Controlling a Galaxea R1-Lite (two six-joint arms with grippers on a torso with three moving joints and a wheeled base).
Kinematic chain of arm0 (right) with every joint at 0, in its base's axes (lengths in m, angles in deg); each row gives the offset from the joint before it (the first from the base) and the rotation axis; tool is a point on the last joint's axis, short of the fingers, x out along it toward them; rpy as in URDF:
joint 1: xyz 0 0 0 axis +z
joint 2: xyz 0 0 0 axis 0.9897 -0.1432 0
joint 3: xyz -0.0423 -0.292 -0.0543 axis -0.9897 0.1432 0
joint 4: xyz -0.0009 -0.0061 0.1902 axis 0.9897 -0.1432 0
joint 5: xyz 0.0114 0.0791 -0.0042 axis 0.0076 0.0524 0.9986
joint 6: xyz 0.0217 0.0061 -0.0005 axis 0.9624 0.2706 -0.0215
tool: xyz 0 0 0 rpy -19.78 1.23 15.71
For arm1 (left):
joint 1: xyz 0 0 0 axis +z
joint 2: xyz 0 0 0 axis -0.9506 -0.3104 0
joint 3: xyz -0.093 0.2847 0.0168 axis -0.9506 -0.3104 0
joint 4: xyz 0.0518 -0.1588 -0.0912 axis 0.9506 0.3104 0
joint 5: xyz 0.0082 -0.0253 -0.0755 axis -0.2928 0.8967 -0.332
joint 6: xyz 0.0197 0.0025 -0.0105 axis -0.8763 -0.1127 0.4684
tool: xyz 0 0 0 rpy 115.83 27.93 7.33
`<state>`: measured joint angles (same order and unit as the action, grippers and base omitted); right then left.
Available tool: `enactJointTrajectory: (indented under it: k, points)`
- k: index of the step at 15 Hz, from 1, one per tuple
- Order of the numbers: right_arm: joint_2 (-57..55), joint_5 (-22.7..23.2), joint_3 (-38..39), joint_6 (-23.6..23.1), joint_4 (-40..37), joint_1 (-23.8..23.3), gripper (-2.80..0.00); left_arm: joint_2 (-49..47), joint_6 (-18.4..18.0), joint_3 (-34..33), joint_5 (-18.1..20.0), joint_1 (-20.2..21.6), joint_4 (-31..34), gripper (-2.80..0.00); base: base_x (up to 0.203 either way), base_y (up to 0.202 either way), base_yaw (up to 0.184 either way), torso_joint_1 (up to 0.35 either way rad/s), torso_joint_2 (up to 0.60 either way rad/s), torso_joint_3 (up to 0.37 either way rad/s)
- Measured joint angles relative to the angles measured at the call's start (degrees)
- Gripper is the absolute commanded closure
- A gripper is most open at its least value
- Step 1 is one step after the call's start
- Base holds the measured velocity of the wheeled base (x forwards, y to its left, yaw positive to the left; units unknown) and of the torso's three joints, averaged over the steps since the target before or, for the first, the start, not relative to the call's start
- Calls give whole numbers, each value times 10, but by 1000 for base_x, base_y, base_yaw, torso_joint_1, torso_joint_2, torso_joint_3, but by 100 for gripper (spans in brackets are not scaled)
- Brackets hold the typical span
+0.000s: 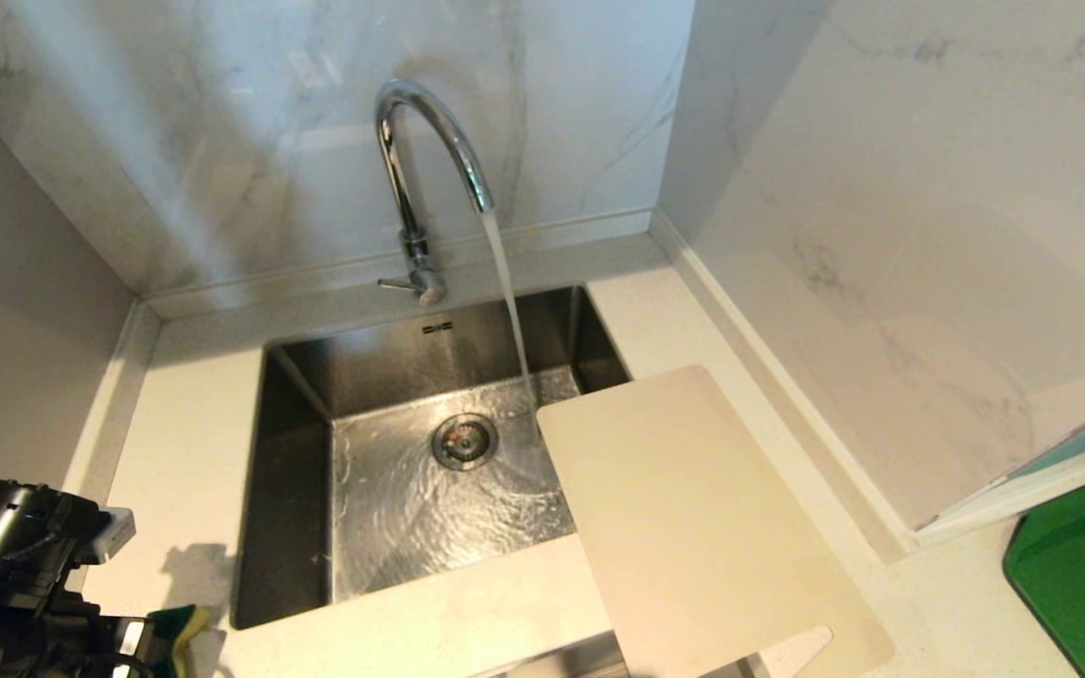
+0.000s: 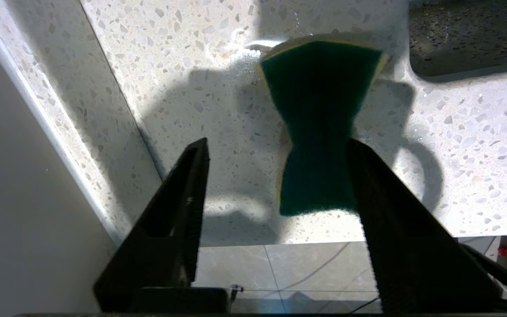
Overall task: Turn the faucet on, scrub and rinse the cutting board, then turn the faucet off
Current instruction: Put down the cleaning cloth, then turn off the tap
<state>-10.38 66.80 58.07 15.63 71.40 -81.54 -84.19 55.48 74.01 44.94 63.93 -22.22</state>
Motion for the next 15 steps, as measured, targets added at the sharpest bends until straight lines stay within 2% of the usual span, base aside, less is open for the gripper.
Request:
enactJointTrajectory:
  k: [7, 8, 15]
  points:
    - [0, 0, 0, 0, 0, 0, 0, 36, 0, 16, 12, -8, 2, -280, 0, 0, 0, 0, 0, 0]
    - [0, 0, 0, 0, 1, 0, 0, 49, -1, 29, 17, -15, 8, 0, 0, 0, 0, 0, 0, 0]
    - [0, 1, 0, -1, 0, 0, 0, 81, -2, 67, 18, -37, 27, 0, 0, 0, 0, 0, 0, 0]
